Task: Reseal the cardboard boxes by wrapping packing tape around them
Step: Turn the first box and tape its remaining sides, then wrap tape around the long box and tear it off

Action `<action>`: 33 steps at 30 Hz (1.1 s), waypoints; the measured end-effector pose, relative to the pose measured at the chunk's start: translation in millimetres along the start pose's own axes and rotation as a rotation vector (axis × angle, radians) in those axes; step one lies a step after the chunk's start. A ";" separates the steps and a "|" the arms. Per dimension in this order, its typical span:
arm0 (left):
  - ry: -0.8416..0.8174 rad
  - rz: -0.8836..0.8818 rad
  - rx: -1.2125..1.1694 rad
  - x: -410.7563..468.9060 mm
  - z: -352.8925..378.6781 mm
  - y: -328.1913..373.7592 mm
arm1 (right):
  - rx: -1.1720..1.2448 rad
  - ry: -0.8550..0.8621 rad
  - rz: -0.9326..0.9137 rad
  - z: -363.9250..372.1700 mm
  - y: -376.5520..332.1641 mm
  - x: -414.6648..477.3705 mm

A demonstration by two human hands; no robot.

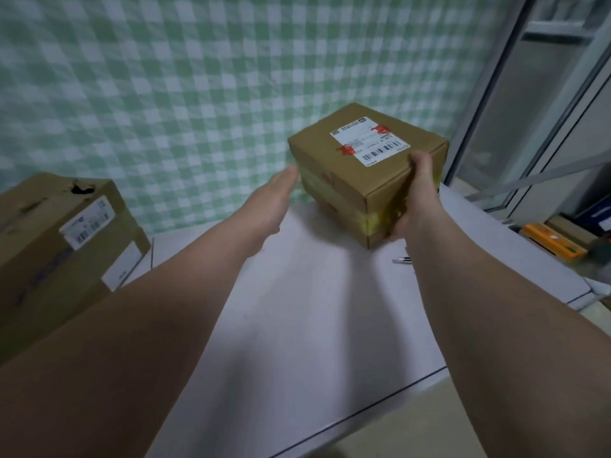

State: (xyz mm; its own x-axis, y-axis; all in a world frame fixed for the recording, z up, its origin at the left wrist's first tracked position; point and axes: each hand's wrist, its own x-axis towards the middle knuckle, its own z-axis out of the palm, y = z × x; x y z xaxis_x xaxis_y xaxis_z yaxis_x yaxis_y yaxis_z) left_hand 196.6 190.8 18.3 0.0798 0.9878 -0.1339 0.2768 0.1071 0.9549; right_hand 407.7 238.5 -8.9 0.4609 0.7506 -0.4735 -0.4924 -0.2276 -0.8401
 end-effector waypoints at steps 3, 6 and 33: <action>-0.018 -0.038 0.009 10.6 4.2 -6.7 | -0.010 0.060 0.002 0.1 3.1 24.6; -0.017 -0.073 0.046 14.7 6.8 -12.2 | -0.086 0.101 -0.058 7.1 1.8 14.1; 0.277 -0.435 0.801 -156.1 -252.9 -51.9 | -0.528 -0.543 -0.102 56.8 143.4 -207.6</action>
State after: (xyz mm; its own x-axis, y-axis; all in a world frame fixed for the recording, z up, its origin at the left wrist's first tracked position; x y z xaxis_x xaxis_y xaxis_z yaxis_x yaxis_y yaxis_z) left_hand -72.4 59.8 56.7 -0.3861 0.8823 -0.2693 0.8109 0.4637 0.3568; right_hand 199.5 85.3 -16.0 -0.0095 0.9522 -0.3052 0.0142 -0.3051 -0.9522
